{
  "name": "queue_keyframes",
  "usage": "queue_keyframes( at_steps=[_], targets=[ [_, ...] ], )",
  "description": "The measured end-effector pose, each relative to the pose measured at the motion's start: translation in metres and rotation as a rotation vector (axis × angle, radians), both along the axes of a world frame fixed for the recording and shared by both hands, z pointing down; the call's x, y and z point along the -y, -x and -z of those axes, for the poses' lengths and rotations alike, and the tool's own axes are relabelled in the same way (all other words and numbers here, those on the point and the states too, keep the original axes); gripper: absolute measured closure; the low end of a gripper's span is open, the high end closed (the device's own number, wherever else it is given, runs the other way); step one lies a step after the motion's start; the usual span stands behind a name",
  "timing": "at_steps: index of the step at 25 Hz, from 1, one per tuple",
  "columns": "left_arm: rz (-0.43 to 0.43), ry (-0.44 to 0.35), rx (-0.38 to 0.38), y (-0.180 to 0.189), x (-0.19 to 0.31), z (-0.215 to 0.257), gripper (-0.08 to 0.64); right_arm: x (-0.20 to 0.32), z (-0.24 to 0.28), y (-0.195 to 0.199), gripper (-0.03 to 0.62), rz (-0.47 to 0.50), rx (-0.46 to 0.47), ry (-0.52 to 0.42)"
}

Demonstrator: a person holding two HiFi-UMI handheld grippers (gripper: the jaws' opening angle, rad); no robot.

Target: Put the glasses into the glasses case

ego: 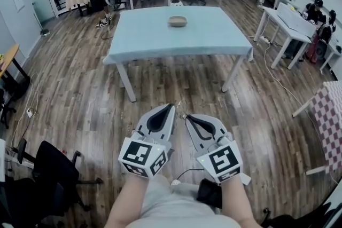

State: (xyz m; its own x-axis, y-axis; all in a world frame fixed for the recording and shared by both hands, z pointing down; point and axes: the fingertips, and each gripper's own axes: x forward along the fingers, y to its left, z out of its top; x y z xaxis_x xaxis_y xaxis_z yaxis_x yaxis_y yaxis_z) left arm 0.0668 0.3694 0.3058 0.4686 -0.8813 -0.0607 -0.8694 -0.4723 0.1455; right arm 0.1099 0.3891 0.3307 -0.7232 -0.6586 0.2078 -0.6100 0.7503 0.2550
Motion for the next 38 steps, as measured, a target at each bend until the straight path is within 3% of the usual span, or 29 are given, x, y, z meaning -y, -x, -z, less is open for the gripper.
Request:
queue_keyframes(
  at_steps=[17, 27, 38],
  targets=[
    [-0.024, 0.003, 0.025, -0.005, 0.043, -0.001, 0.551, 0.043, 0.002, 0.0, 0.58, -0.017, 0.054, -0.001],
    [-0.065, 0.014, 0.028, -0.005, 0.108, -0.006, 0.551, 0.108, 0.002, 0.002, 0.58, -0.054, 0.031, 0.002],
    [-0.066, 0.041, -0.004, 0.025, 0.193, -0.013, 0.551, 0.186, -0.005, 0.033, 0.58, -0.05, -0.011, 0.021]
  ],
)
